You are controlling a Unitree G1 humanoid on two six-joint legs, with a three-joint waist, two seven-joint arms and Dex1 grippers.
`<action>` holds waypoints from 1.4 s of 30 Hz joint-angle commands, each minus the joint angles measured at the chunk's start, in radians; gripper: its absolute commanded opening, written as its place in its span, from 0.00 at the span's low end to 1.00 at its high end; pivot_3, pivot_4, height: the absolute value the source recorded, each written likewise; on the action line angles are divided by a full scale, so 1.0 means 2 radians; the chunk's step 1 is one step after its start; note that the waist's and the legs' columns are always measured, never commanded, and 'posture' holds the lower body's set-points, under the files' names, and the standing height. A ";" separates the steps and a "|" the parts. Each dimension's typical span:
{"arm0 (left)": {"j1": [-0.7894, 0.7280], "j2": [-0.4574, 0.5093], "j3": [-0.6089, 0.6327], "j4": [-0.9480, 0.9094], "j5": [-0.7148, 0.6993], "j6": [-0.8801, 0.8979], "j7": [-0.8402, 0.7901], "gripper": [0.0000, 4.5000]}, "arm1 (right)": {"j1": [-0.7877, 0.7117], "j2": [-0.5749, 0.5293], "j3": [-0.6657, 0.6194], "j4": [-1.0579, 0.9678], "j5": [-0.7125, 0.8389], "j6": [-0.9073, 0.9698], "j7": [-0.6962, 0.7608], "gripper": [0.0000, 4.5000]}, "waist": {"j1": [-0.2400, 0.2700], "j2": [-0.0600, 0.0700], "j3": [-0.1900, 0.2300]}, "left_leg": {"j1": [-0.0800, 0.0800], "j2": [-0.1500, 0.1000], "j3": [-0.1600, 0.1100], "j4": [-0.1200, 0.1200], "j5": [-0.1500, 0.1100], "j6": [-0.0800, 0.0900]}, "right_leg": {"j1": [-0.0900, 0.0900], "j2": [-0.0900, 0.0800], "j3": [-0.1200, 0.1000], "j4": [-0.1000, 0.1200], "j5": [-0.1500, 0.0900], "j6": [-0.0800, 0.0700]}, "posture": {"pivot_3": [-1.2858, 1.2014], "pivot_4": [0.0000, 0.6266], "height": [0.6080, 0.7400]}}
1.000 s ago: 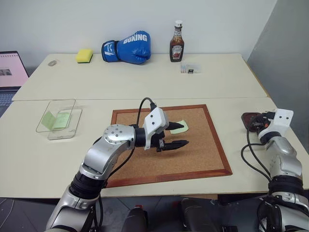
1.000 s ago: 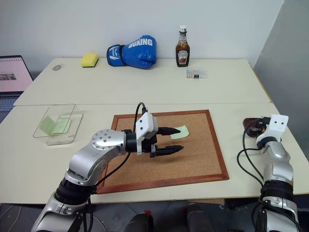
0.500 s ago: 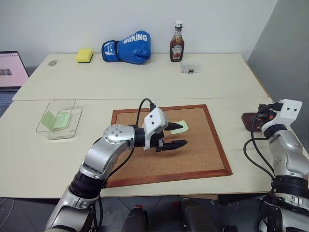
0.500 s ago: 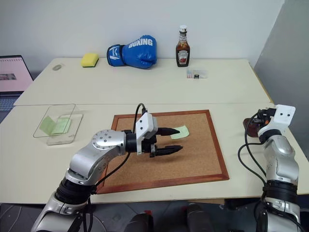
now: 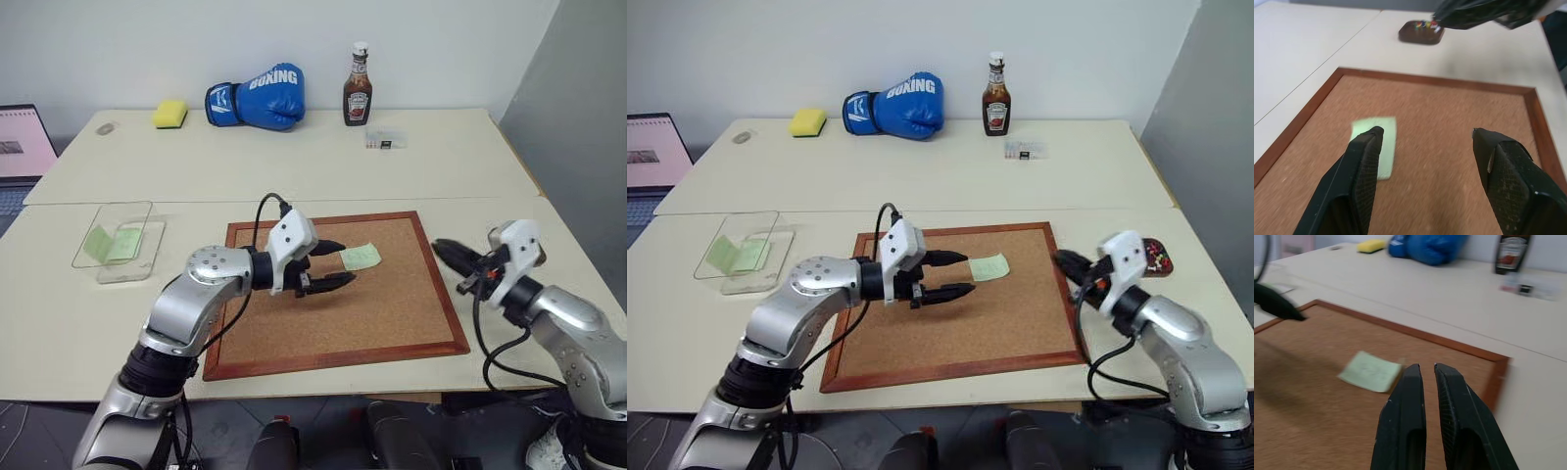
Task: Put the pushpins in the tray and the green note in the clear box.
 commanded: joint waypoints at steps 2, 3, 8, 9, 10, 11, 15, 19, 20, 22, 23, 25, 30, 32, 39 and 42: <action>0.014 0.017 0.017 -0.010 0.004 -0.015 0.001 0.69 | -0.017 0.012 0.047 0.008 -0.028 -0.015 0.007 0.11 | 0.000 0.000 0.000 | 0.000 0.000 0.000 0.000 0.000 0.000 | 0.000 0.000 0.000 0.000 0.000 0.000 | 0.52 0.24 1.00; 0.016 0.018 0.018 -0.010 0.007 -0.017 0.004 0.69 | -0.022 0.016 0.053 0.013 -0.032 -0.017 0.007 0.11 | 0.000 0.000 0.000 | 0.000 0.000 0.000 0.000 0.000 0.000 | 0.000 0.000 0.000 0.000 0.000 0.000 | 0.52 0.24 1.00; 0.032 0.020 0.023 -0.015 0.012 -0.021 0.016 0.69 | -0.043 0.028 0.077 0.043 -0.054 -0.027 0.014 0.11 | 0.001 0.000 0.000 | -0.001 0.000 0.000 0.000 0.000 0.000 | 0.000 0.000 0.000 0.000 0.000 0.000 | 0.52 0.24 1.00; 0.034 0.019 0.024 -0.017 0.013 -0.021 0.017 0.69 | -0.048 0.031 0.081 0.051 -0.057 -0.030 0.015 0.11 | 0.001 0.000 0.000 | -0.001 0.000 0.000 0.000 0.000 0.000 | 0.000 0.000 0.000 0.000 0.000 0.000 | 0.52 0.24 1.00; 0.037 0.019 0.024 -0.019 0.012 -0.020 0.018 0.69 | -0.054 0.034 0.084 0.060 -0.060 -0.032 0.017 0.15 | 0.001 0.000 0.000 | -0.001 0.000 0.000 0.000 0.000 0.000 | 0.000 0.000 0.000 0.000 0.000 0.000 | 0.52 0.24 1.00; 0.039 0.020 0.025 -0.021 0.012 -0.020 0.019 0.69 | -0.059 0.037 0.087 0.067 -0.062 -0.034 0.018 0.18 | 0.001 0.000 0.000 | -0.001 0.000 0.000 0.000 0.000 0.000 | 0.000 0.000 0.000 0.000 0.000 0.000 | 0.52 0.24 1.00; 0.043 0.023 0.028 -0.023 0.011 -0.020 0.020 0.69 | -0.074 0.047 0.087 0.096 -0.065 -0.033 0.024 0.36 | 0.001 0.000 0.000 | -0.001 0.000 0.000 0.000 0.000 0.000 | 0.000 0.000 0.000 0.000 0.000 0.000 | 0.52 0.24 1.00; 0.042 0.025 0.028 -0.019 0.011 -0.022 0.021 0.69 | -0.086 0.059 0.083 0.123 -0.062 -0.018 0.018 0.52 | 0.001 0.000 0.000 | -0.001 0.000 0.000 0.000 0.000 0.000 | 0.000 0.000 0.000 0.000 0.000 0.000 | 0.52 0.24 1.00; 0.041 0.025 0.027 -0.019 0.011 -0.022 0.021 0.69 | -0.091 0.064 0.084 0.131 -0.063 -0.013 0.014 0.58 | 0.001 0.000 0.000 | -0.001 0.000 0.000 0.000 0.000 0.000 | 0.000 0.000 0.000 0.000 0.000 0.000 | 0.52 0.24 1.00; 0.039 0.024 0.025 -0.017 0.011 -0.023 0.021 0.69 | -0.102 0.072 0.084 0.146 -0.066 -0.009 0.009 0.66 | 0.001 0.000 0.000 | -0.001 0.000 0.000 0.000 0.000 0.000 | 0.000 0.000 0.000 0.000 0.000 0.000 | 0.52 0.24 1.00; 0.038 0.023 0.024 -0.016 0.011 -0.023 0.021 0.69 | -0.108 0.076 0.083 0.156 -0.068 -0.005 0.006 0.72 | 0.001 0.000 0.000 | -0.001 0.000 0.000 0.000 0.000 0.000 | 0.000 0.000 0.000 0.000 0.000 0.000 | 0.52 0.24 1.00; 0.036 0.023 0.023 -0.014 0.012 -0.024 0.020 0.69 | -0.123 0.086 0.084 0.178 -0.073 -0.001 -0.001 0.81 | 0.000 0.000 0.000 | -0.001 0.000 0.000 0.000 0.000 0.000 | 0.000 0.000 0.000 0.000 0.000 0.000 | 0.52 0.24 1.00; 0.033 0.023 0.022 -0.009 0.013 -0.027 0.018 0.69 | -0.146 0.104 0.079 0.208 -0.076 0.020 -0.016 0.89 | 0.000 0.000 0.000 | -0.001 0.000 0.000 0.000 0.000 0.000 | -0.001 0.000 0.000 0.000 0.000 0.000 | 0.52 0.24 1.00; 0.033 0.022 0.022 -0.008 0.014 -0.028 0.018 0.69 | -0.153 0.110 0.079 0.216 -0.075 0.031 -0.021 0.89 | 0.000 0.000 0.000 | -0.001 0.000 0.000 0.000 0.000 0.000 | -0.001 0.000 -0.001 0.000 0.000 0.000 | 0.52 0.24 1.00; 0.034 0.021 0.019 -0.008 0.018 -0.034 0.022 0.69 | -0.167 0.117 0.086 0.244 -0.095 0.012 -0.015 0.79 | 0.000 0.000 0.000 | -0.001 0.000 0.000 0.000 0.000 0.000 | -0.001 0.000 0.000 0.000 0.000 0.000 | 0.52 0.24 1.00; 0.035 0.023 0.016 -0.008 0.026 -0.039 0.023 0.69 | -0.170 0.118 0.089 0.248 -0.100 0.006 -0.006 0.65 | 0.000 0.000 0.000 | -0.001 0.000 0.000 0.000 0.000 0.000 | -0.001 0.000 -0.001 0.000 0.000 0.000 | 0.52 0.24 1.00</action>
